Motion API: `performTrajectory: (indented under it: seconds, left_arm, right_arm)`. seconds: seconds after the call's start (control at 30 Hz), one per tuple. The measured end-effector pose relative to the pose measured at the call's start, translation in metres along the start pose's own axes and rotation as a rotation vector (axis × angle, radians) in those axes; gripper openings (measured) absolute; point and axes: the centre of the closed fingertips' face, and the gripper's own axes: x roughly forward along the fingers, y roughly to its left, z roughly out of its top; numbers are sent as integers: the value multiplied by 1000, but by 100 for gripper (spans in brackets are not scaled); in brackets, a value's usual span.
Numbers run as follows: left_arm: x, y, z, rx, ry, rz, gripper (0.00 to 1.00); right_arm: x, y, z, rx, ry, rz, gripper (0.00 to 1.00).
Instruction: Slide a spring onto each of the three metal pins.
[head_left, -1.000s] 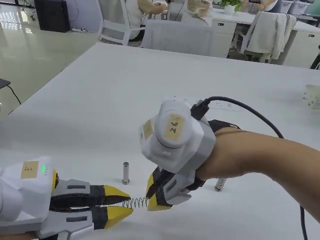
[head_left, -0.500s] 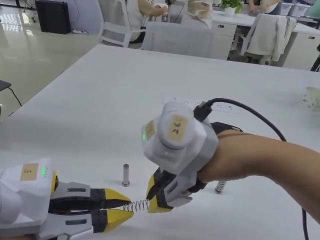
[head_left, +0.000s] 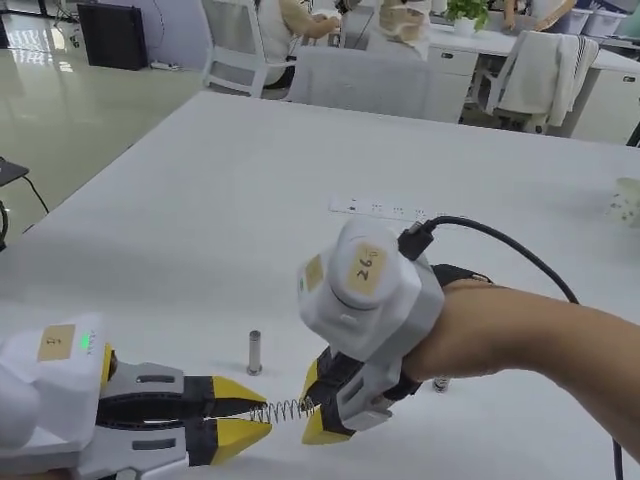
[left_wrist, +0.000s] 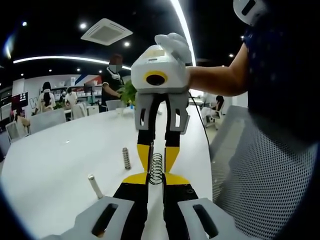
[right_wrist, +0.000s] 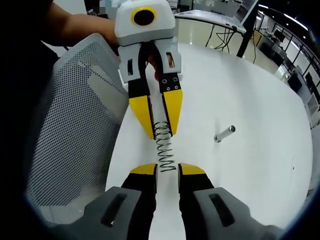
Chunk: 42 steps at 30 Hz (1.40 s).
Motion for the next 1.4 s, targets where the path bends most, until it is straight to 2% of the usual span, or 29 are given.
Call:
performTrajectory:
  seconds: [0.4, 0.67, 0.93, 1.4]
  left_arm:
    - [1, 0, 9, 17, -25, -2, 2]
    - [1, -1, 6, 19, -17, 0, 2]
    - [3, -2, 2, 22, 1, 2, 2]
    - [6, -7, 1, 11, 0, -14, 2]
  right_arm:
    - [-1, 0, 1, 0, -12, 0, 10]
    - [-2, 0, 3, 0, -23, -6, 9]
    - [-11, 0, 13, -2, -44, -15, 9]
    - [-19, 7, 32, -36, -63, -6, 9]
